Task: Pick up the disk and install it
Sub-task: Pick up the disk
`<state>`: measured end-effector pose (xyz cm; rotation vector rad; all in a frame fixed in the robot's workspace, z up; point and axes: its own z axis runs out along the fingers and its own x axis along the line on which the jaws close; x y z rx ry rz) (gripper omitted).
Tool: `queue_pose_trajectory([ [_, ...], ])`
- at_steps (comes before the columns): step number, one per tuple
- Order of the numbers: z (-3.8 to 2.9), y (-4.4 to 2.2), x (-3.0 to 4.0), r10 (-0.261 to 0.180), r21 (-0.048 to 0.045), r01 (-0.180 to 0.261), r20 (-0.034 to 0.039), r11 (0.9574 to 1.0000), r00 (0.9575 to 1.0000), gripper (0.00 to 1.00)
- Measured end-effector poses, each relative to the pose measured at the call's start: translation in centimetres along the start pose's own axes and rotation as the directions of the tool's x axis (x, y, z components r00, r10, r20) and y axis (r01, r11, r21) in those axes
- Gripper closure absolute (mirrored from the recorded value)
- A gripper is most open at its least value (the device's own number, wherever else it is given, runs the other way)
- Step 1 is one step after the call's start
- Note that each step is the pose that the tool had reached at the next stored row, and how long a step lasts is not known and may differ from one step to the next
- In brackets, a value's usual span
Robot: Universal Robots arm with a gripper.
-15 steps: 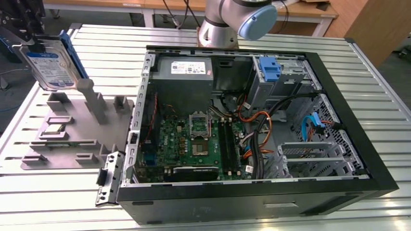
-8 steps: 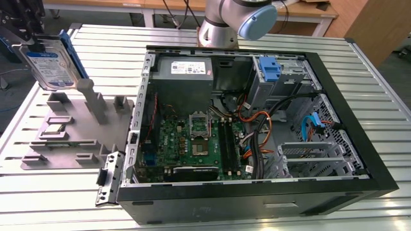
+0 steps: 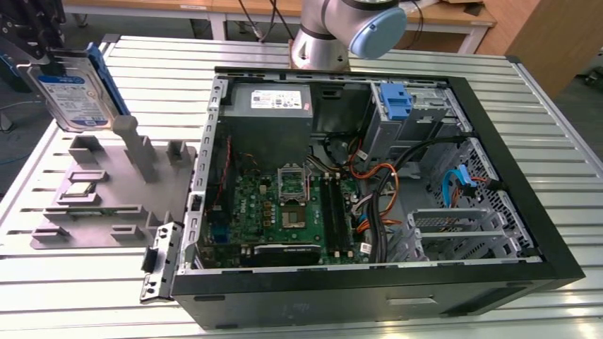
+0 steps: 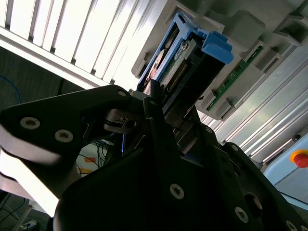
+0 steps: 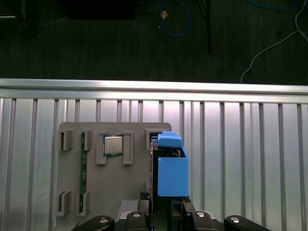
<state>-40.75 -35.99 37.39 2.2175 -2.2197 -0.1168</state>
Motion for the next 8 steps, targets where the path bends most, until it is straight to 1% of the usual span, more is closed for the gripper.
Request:
queue_pose_trajectory([
  [8,-0.11,0.01,-0.01,0.000,-0.0001,0.000,-0.0001,1.0000,1.0000,0.65],
])
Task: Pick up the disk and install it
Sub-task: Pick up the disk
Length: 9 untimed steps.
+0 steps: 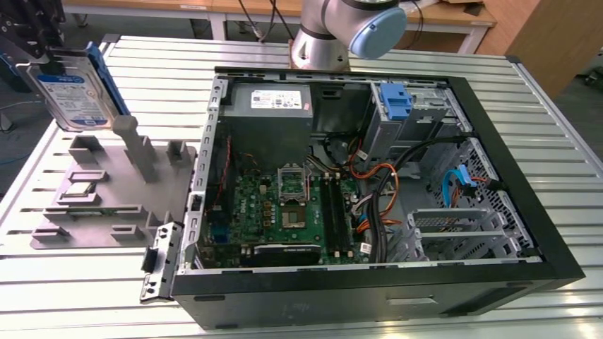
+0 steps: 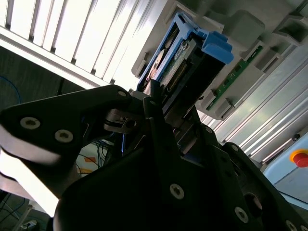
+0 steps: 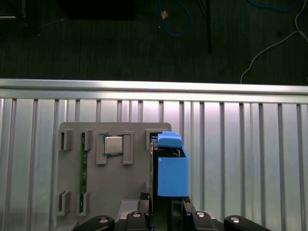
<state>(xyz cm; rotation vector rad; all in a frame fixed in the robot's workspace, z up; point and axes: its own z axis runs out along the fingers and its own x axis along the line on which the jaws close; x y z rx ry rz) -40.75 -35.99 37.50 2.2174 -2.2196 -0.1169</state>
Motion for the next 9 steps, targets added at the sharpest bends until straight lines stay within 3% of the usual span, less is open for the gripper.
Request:
queue_pose_trajectory([
  [9,-0.19,0.01,-0.01,0.000,0.0002,0.000,0.0001,1.0000,1.0000,0.65],
])
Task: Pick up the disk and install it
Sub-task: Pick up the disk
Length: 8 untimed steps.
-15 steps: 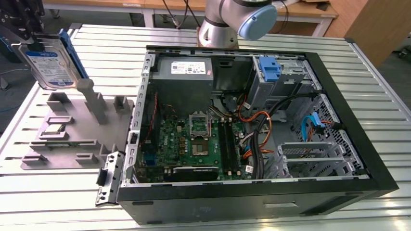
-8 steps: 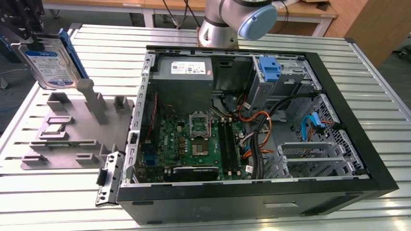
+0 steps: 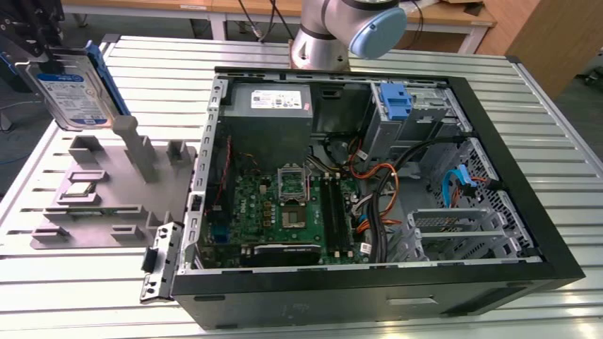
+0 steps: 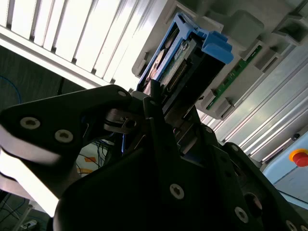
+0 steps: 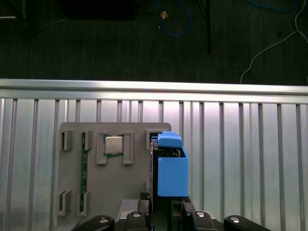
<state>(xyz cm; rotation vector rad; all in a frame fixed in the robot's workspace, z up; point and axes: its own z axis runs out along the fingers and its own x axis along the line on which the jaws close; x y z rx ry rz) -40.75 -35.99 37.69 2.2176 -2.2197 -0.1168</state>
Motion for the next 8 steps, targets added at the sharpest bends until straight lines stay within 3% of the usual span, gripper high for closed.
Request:
queue_pose_trajectory([
  [8,-0.29,0.02,-0.02,0.000,-0.0001,0.000,-0.0001,1.0000,1.0000,0.65],
])
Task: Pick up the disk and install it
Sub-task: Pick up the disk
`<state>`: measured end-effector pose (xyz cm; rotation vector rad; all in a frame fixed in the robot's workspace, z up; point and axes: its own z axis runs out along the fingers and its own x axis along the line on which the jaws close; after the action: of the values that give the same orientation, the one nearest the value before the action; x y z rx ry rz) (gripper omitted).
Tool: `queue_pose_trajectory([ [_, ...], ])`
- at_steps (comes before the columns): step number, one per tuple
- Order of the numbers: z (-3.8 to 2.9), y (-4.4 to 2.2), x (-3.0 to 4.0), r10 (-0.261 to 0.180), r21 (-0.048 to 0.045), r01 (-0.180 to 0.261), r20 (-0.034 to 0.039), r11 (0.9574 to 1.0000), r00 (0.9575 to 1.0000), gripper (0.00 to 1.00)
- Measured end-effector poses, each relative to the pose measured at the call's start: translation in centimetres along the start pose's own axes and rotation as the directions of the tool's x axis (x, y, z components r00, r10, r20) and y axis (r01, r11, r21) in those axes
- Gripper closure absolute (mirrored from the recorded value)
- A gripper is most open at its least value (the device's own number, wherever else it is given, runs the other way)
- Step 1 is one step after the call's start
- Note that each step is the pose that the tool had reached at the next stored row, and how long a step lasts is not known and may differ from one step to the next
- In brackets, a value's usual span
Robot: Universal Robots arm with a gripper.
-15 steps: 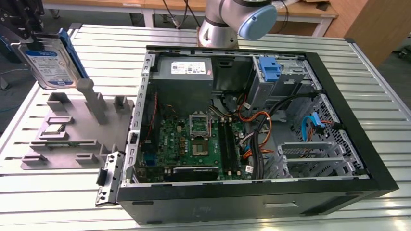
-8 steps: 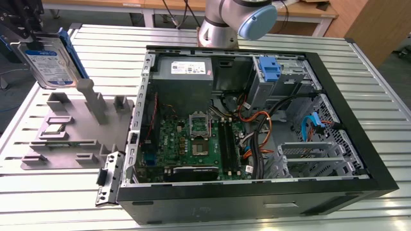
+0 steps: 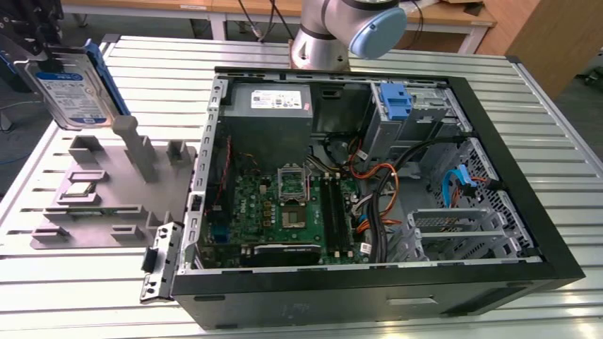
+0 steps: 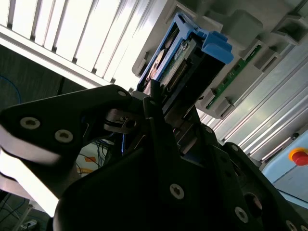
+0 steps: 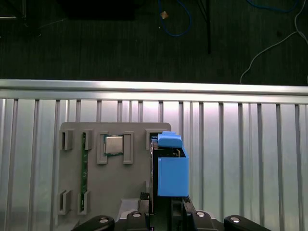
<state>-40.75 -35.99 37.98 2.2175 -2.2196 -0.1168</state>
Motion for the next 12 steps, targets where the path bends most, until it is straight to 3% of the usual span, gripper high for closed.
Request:
queue_pose_trajectory([
  [12,-0.27,0.01,-0.02,0.000,0.0001,0.000,0.0000,1.0000,1.0000,0.65],
])
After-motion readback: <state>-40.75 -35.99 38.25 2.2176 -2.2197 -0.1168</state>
